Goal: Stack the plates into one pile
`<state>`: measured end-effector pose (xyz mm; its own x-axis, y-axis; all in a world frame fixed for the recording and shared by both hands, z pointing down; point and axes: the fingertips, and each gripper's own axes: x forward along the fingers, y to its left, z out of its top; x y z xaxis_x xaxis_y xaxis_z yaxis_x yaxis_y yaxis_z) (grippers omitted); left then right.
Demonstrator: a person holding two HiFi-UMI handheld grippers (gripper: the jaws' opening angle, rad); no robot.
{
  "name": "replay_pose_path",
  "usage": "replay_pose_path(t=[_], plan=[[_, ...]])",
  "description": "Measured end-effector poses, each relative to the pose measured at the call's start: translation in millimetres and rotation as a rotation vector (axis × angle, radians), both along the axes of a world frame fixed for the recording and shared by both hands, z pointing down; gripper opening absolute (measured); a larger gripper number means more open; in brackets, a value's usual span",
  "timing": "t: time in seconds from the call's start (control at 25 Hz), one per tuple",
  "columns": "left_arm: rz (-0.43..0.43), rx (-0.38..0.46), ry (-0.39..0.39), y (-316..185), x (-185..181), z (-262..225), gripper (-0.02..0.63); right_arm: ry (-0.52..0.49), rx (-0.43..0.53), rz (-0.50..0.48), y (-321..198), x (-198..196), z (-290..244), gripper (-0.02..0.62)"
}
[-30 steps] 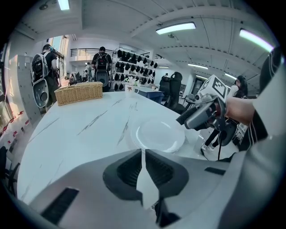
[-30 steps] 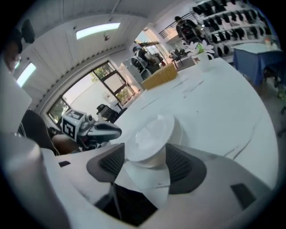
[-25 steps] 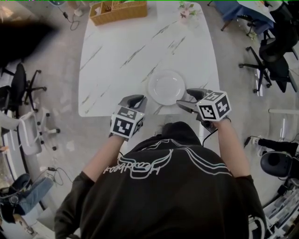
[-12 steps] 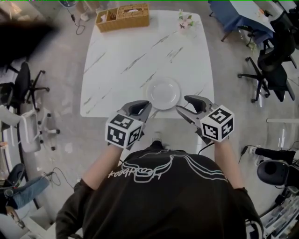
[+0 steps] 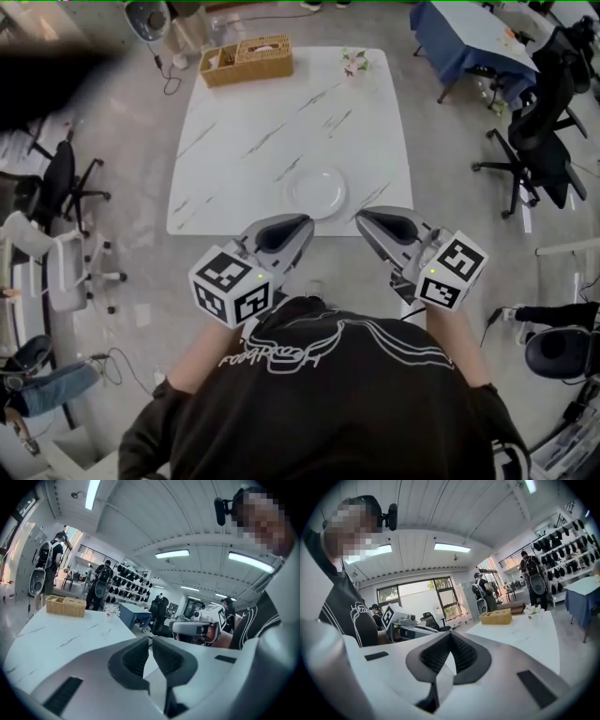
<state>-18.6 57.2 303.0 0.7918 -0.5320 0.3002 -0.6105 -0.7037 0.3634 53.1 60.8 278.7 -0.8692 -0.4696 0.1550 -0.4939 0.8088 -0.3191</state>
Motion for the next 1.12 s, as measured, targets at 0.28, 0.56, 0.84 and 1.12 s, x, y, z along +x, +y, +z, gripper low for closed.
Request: replay_pose_path(t=[0.28,0.56,0.84,1.12], plan=[[-0.029,0.079,0.034,28.9,0.6,-30.9,0.044,-0.085,0.032,-0.035,34.1,4.2,-22.4,0.026],[-0.056,0.098,0.034,42.6,2.2,-25.6,0.044,-0.083,0.006,-0.048,47.0,5.6,-15.8,0.026],[-0.074,0.105,0.025,49.6,-0.4,-23.6,0.044,-0.058,0.021,-0.057,53.6,5.7,-15.5,0.026],[-0.072,0.102,0.020,45.1,0.9,-26.1,0.044,-0.054,0.024,-0.053,48.7,4.0,-20.2,0.026]])
